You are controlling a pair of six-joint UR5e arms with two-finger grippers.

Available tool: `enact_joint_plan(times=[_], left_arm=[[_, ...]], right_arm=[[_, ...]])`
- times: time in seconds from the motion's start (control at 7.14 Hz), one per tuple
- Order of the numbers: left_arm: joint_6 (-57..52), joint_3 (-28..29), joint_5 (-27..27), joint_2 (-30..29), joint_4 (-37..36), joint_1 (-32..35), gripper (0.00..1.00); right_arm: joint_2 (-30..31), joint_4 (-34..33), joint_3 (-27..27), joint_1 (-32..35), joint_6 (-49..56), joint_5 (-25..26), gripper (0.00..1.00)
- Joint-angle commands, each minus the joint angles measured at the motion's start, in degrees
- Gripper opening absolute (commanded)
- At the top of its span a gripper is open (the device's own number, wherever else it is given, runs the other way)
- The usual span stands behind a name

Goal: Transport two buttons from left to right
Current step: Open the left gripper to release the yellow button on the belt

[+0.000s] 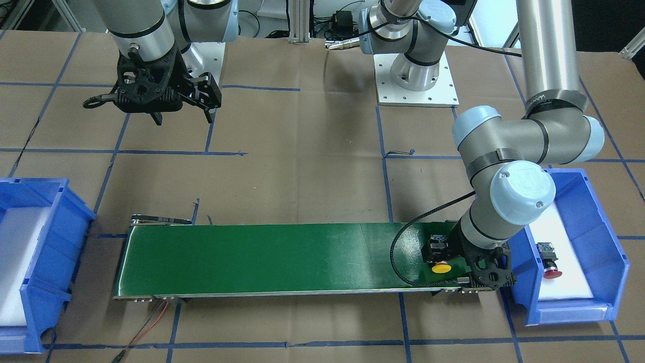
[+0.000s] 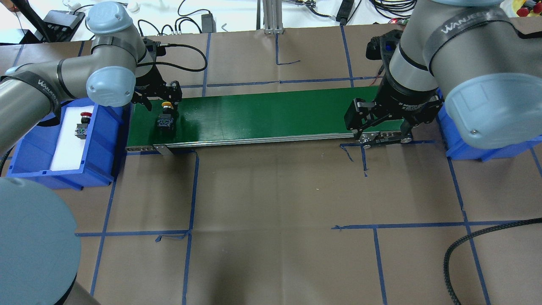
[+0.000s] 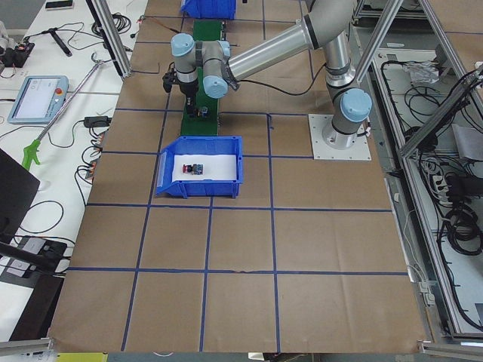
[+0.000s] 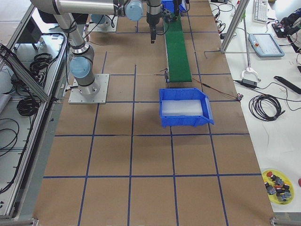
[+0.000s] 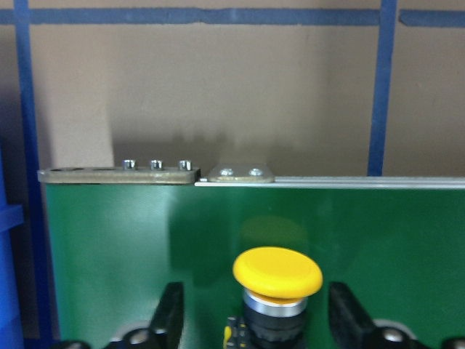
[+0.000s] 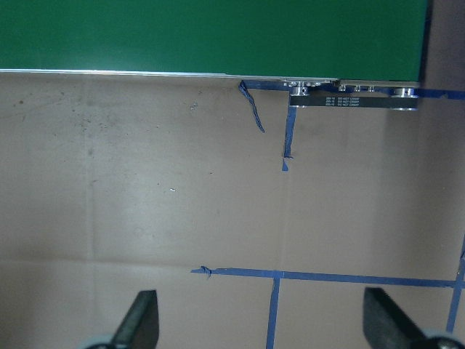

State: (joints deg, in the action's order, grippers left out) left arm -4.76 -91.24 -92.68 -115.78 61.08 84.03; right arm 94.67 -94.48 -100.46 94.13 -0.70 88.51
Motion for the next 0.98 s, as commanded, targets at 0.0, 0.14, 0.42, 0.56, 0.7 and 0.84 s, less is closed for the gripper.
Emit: enact_joint_plan(times=[0.0, 0.14, 0.42, 0.56, 0.7, 0.84], left_arm=[[-0.07, 2.19, -0.13, 3.69, 3.75, -0.18, 1.00], [-0.07, 3.34, -0.22, 6.94, 8.05, -0.19, 1.00], [-0.07, 3.88, 0.39, 12.22, 15.28, -0.10, 1.00], [-0.16, 3.96, 0.74, 12.51, 15.38, -0.45, 1.00], [-0.94, 4.05, 0.83, 12.51, 15.38, -0.97, 1.00], [-2.69, 4.14, 0.83, 12.42, 15.38, -3.07, 1.00]], right_arm=[[-0.01, 0.00, 0.00, 0.00, 0.00, 0.00, 1.00], [-0.01, 0.00, 0.00, 0.00, 0.00, 0.00, 1.00], [-0.01, 0.00, 0.00, 0.00, 0.00, 0.00, 1.00], [-0.01, 0.00, 0.00, 0.00, 0.00, 0.00, 1.00], [-0.01, 0.00, 0.00, 0.00, 0.00, 0.00, 1.00], [-0.01, 0.00, 0.00, 0.00, 0.00, 0.00, 1.00]])
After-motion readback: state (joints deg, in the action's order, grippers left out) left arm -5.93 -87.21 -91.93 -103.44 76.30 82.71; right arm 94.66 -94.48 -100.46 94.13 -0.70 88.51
